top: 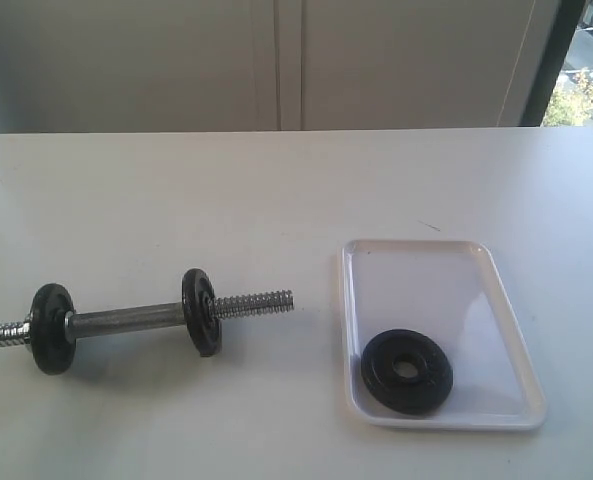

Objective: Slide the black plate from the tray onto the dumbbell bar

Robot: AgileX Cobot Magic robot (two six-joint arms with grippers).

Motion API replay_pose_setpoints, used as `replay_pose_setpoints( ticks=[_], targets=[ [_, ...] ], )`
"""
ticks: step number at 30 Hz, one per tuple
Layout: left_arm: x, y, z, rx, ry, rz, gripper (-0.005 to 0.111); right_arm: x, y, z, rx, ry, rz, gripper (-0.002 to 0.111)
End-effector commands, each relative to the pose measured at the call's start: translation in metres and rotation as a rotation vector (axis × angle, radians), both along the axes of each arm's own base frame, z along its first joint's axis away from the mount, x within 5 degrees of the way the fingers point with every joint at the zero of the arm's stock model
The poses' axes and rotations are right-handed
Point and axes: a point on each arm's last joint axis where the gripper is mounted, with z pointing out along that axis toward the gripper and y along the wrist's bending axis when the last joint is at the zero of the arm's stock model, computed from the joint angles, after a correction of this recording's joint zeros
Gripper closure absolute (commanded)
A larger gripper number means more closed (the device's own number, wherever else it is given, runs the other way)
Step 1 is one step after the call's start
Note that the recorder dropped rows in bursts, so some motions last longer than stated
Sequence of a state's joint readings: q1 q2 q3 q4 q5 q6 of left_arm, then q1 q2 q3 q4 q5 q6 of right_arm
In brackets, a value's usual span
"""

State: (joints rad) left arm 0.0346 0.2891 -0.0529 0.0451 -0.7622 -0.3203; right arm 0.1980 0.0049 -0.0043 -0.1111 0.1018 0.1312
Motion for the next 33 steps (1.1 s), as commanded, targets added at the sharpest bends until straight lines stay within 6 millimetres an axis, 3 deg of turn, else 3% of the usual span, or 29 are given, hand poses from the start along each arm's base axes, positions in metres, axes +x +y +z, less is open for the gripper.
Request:
replay_pose_setpoints(
  ticks=[1,8,17,24,33],
  targets=[
    [0.003,-0.003,0.013,0.036,-0.038,-0.017,0.107,0.000,0.000,0.001,0.007,-0.023,0.006,0.108],
    [0.014,-0.008,0.034,0.036,-0.013,-0.091,0.107,0.000,0.001,0.002,0.010,-0.037,0.008,0.108],
    [0.048,-0.006,0.048,0.021,0.275,-0.077,0.107,0.000,0.001,0.002,0.010,-0.037,0.017,0.108],
    [0.079,0.000,0.047,0.073,0.557,-0.020,0.107,-0.001,0.003,0.002,0.010,-0.037,0.049,0.108],
    [0.108,0.009,0.040,0.287,0.942,0.116,0.107,-0.001,0.003,0.003,0.013,-0.046,0.055,0.108]
  ],
)
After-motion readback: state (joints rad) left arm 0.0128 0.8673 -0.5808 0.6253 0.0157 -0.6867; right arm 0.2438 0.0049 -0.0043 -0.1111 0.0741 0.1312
